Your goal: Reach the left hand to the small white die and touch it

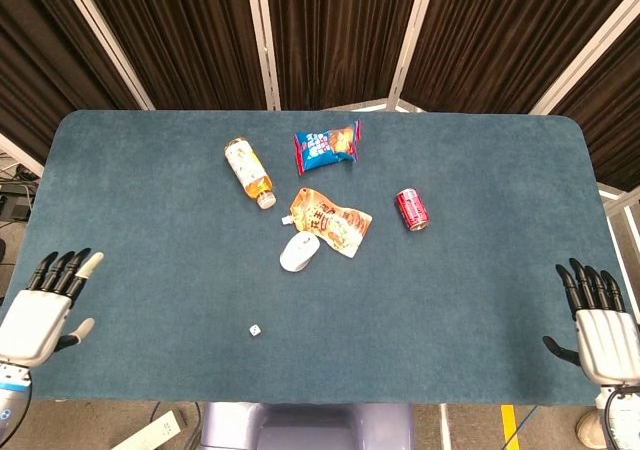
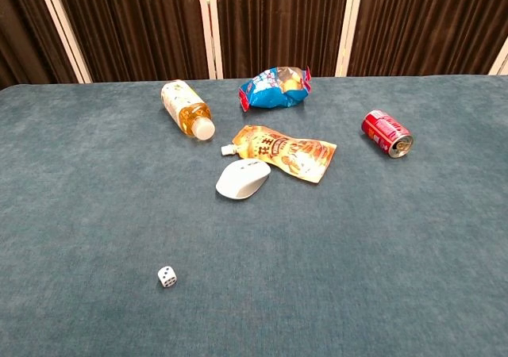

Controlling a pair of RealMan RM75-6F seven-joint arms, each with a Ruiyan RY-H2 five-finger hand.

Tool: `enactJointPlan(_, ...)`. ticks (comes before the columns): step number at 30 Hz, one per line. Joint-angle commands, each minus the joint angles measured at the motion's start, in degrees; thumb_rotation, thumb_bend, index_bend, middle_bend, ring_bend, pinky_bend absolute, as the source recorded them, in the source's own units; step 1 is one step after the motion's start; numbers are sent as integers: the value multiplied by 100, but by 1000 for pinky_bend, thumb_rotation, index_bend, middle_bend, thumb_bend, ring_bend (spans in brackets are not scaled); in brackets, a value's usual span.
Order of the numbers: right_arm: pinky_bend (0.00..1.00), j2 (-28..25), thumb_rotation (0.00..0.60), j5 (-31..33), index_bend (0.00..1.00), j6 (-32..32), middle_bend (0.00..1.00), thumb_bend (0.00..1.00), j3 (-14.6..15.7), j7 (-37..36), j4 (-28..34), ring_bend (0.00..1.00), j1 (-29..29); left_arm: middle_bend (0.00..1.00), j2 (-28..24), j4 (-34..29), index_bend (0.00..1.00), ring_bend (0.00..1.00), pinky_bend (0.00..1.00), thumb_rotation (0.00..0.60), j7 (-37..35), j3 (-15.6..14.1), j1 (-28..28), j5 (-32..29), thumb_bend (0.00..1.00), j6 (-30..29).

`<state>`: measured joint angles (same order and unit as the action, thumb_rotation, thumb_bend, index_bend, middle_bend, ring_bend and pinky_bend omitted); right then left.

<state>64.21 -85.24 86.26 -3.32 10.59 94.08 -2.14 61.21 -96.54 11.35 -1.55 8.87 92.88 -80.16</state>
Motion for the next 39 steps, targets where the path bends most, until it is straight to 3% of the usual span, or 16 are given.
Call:
enactJointPlan(1,0,-3,600,17,0,-9,0,20,-1,-2,2,0,2,5,56,-3,0,42,125,600,19,12,97,211,285,-21)
enactJointPlan(2,0,-3,600,19,0,-11,0,19,-1,0,1,0,1,73,87,2,0,168,285,600,-13,8,133,297,284,-21)
enactJointPlan(3,0,-1,600,20,0,-13,0,18,-1,0,-2,0,0,94,114,4,0,195,317,600,-75,-10,179,386,284,9)
enactJointPlan(5,0,1,600,23,0,-12,0,19,-5,-8,-7,0,-1,401,115,-24,0,544,643,600,-217,-96,301,540,290,198)
enactJointPlan(7,0,1,600,37,0,-13,0,19,-14,-16,-14,0,-2,581,73,-111,0,689,762,600,-230,-187,436,642,321,464)
enactJointPlan(10,0,-8,600,80,0,-19,0,19,-36,-46,-10,0,-3,713,-8,-368,0,804,841,600,-71,-299,668,688,409,977)
enactJointPlan(16,0,-47,600,142,0,-27,0,19,-62,-120,-14,0,3,798,-80,-866,0,868,858,600,410,-468,1100,646,640,1978)
enactJointPlan(20,0,-55,600,170,0,-28,0,19,-69,-153,-26,0,11,806,-29,-1005,0,872,858,600,709,-486,1271,527,705,2387)
enactJointPlan(25,0,-74,600,217,0,-26,0,20,-95,-227,-50,0,18,809,178,-1126,0,873,858,600,1134,-450,1509,229,726,2939)
enactJointPlan(39,0,-96,600,335,0,-98,0,19,-133,-286,-85,0,3,809,845,-965,0,872,858,600,1853,-239,1932,-806,737,3683)
